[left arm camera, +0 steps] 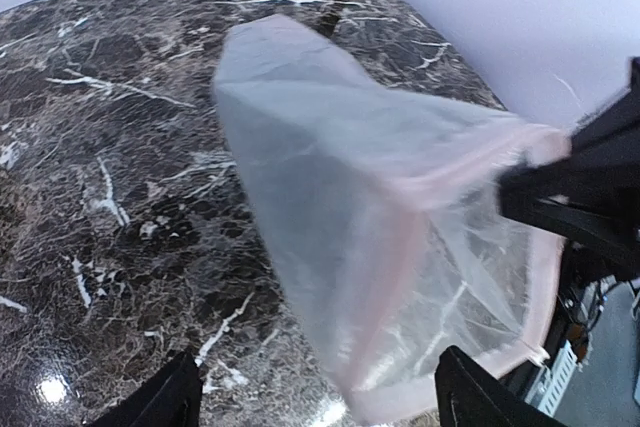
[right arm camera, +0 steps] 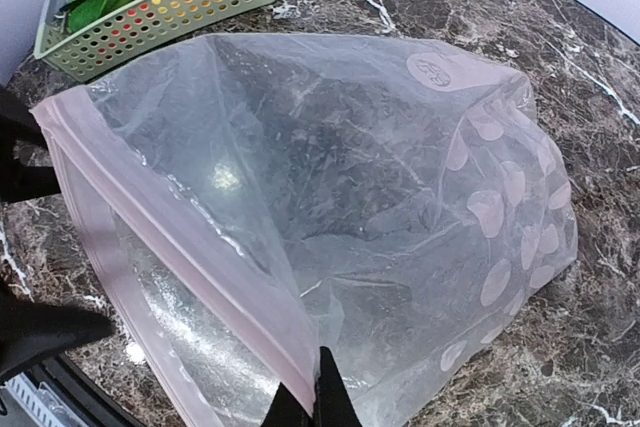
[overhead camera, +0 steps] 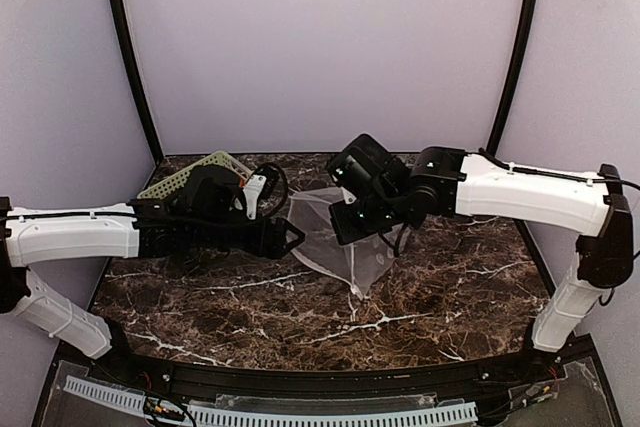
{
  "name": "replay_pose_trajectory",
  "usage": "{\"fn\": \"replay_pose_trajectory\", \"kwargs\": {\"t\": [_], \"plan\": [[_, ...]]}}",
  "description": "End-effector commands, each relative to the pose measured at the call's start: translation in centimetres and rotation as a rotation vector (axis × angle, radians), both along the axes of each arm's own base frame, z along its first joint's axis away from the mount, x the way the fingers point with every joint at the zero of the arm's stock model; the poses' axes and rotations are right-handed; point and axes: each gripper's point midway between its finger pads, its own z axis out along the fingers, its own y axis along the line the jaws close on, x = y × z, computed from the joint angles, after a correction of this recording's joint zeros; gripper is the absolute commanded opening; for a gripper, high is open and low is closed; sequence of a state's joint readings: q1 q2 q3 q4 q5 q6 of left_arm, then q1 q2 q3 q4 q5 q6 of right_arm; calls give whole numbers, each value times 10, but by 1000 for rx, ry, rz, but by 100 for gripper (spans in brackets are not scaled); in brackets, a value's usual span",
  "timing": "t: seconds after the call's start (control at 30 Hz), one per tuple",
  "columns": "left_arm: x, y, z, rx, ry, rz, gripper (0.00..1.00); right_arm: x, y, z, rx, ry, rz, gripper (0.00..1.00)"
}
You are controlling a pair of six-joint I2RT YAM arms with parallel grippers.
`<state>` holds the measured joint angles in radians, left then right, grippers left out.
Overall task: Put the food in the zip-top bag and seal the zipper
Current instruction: Open the zipper food storage bag at the center of the board, then pick up the fake vegetable from the bin.
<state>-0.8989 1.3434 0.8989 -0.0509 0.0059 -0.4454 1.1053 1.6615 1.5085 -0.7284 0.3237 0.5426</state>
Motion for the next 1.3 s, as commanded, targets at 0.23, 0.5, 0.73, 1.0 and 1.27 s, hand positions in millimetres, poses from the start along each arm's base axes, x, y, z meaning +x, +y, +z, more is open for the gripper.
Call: {"fn": "replay_pose_trajectory", "kwargs": {"t": [0.23, 0.5, 0.73, 1.0, 1.27], "plan": [[-51, 49, 55, 14, 51, -69, 95, 21, -6, -4, -57, -17, -82, 0], [-5, 109, 51, 260, 116, 17, 98, 24, -5, -2, -57, -21, -76, 0], [74, 155, 42, 271, 127, 188, 98, 24, -4, -3, -57, -24, -74, 0], [134, 198, 23, 286, 178, 366, 99, 25, -1, -1, -33, -28, -60, 0], [172, 272, -16, 360, 226, 493, 99, 22, 0, 3, 1, -35, -43, 0]]}}
